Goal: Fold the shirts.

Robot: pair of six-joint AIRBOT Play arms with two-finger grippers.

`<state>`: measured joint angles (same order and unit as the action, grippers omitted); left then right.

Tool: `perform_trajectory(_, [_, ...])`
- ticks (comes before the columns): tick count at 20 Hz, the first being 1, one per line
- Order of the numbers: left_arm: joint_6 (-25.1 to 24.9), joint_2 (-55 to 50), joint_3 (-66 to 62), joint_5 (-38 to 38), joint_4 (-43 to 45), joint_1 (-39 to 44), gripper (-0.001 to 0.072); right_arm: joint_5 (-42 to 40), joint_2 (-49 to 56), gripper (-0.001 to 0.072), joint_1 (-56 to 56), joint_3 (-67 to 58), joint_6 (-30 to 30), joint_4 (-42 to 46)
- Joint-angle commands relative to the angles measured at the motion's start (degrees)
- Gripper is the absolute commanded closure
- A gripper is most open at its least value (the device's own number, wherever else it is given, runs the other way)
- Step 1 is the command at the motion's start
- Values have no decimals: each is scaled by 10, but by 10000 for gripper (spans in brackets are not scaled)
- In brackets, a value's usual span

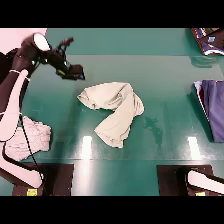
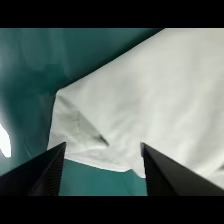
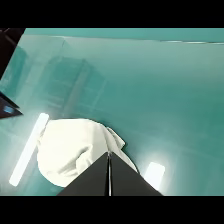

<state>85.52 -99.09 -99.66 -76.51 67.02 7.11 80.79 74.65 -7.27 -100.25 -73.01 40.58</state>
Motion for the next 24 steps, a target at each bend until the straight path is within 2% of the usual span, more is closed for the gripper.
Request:
perform_trajectory(1, [0,-23,99,50,-50,-21,165,4,0,689,6,0,0,0])
perform_trajectory(3, [-7,-37,126,91,-110,-21,165,4,0,688,11,0,0,0])
perform_trajectory(5, [-35,-49,128,120,-163,-19,166,6,0,689,20,0,0,1])
perform_trajectory(9, [-34,-54,128,179,-167,-7,167,34,0,689,24,0,-1,25])
perform_trajectory(10, [-29,-54,126,190,-168,-7,282,49,0,689,28,2,-15,61])
perform_trajectory(11, [-31,-53,124,191,-167,-8,588,63,-2,688,33,14,-33,97])
perform_trajectory(12, [-35,-52,121,189,-169,-9,679,69,-7,689,41,40,-39,118])
perform_trajectory(15, [-57,-52,88,157,-165,-11,683,33,-27,687,61,188,-39,136])
perform_trajectory(16, [-66,-52,72,144,-165,-11,683,8,-29,599,66,247,-39,130])
perform_trajectory(17, [-67,-52,57,134,-165,-11,683,-23,-28,296,74,310,-40,125])
perform_trajectory(18, [-68,-52,40,123,-165,-11,683,-52,-19,122,81,364,-40,108])
perform_trajectory(19, [-73,-52,25,118,-165,-11,683,-81,-2,144,88,414,-40,76])
perform_trajectory(21, [-80,-52,-1,106,-165,-11,683,-135,40,264,106,478,-28,15])
perform_trajectory(24, [-80,-52,-26,95,-164,-11,683,-202,100,272,145,504,-10,-42])
